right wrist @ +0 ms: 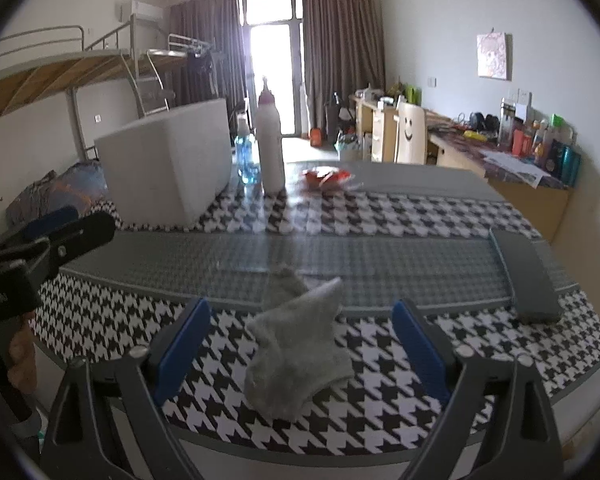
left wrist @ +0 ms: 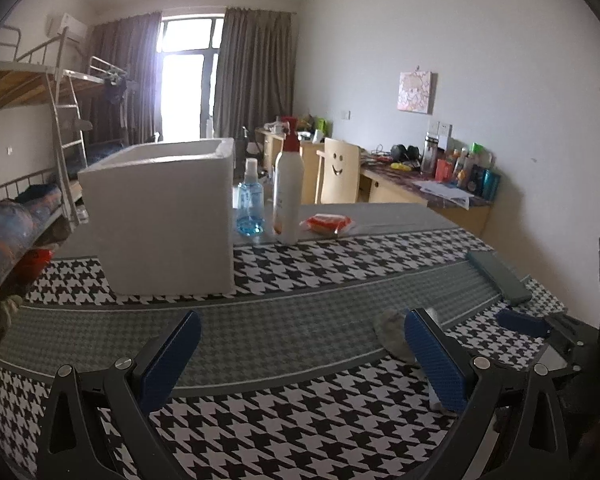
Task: Organize soft objects
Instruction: 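Grasp the grey cloth with the right tool and lift it, then grasp the white foam stick with the left tool while the right tool holds the grey cloth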
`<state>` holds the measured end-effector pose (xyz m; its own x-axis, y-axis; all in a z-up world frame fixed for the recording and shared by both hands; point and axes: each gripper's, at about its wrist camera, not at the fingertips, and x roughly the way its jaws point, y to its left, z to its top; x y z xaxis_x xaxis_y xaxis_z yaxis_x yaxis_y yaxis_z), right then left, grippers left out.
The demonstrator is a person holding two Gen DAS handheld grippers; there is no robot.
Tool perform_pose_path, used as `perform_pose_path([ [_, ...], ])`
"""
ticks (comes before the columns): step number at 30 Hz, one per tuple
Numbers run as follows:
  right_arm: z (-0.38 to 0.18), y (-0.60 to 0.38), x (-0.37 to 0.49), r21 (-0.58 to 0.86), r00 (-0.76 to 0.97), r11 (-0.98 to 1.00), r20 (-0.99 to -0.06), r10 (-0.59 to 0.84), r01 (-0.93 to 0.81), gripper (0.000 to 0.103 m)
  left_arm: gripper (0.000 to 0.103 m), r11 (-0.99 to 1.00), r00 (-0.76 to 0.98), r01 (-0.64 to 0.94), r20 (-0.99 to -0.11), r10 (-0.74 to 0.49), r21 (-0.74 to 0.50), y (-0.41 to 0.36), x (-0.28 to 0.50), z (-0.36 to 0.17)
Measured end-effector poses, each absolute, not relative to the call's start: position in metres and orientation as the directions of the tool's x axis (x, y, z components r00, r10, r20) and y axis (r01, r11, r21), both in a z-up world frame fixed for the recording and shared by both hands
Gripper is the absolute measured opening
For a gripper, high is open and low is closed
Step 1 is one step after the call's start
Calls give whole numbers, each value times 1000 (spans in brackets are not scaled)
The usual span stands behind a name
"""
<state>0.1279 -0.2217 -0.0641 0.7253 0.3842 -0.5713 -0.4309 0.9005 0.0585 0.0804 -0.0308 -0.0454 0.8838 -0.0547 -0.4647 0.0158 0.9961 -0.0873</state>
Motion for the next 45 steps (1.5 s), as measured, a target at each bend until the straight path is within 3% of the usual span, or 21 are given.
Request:
perform_pose_path([
  [4,-72,-219,128,59,699,894,-602,386,-443,81,102,995,876,20,-477,-62,-93,-32,84,-50],
  [9,-79,-217,131,71,671,891,-632,388,-448,57,102,995,867,26,-493,-69,-94,-35,85,-54],
  [13,-89,-217,137,78,643,890,-663,383,-450,47,102,995,861,33,-504,-74,-91,-37,87,-56],
  [16,-95,-219,142,92,624,888,-679,387,-450,30,102,995,855,35,-513,-77,-92,-39,89,-59],
  [18,-97,-221,145,114,607,884,-686,400,-454,14,102,995,852,37,-517,-78,-91,-40,90,-60],
  [22,-93,-228,146,125,616,885,-674,408,-449,10,102,995,847,43,-525,-87,-95,-43,92,-62],
  [33,-87,-243,149,148,635,905,-667,389,-399,11,102,992,832,82,-542,-123,-98,-56,94,-68],
  [34,-88,-240,148,140,632,903,-670,389,-406,15,102,992,831,81,-543,-120,-96,-56,94,-69],
  [36,-91,-234,147,144,622,896,-673,399,-419,47,102,993,830,79,-545,-117,-93,-55,93,-70],
  [38,-92,-234,146,174,619,890,-661,424,-422,63,102,992,829,79,-547,-119,-96,-53,94,-71],
  [45,-99,-243,145,175,622,903,-673,401,-392,63,102,989,814,109,-562,-146,-99,-60,97,-76],
])
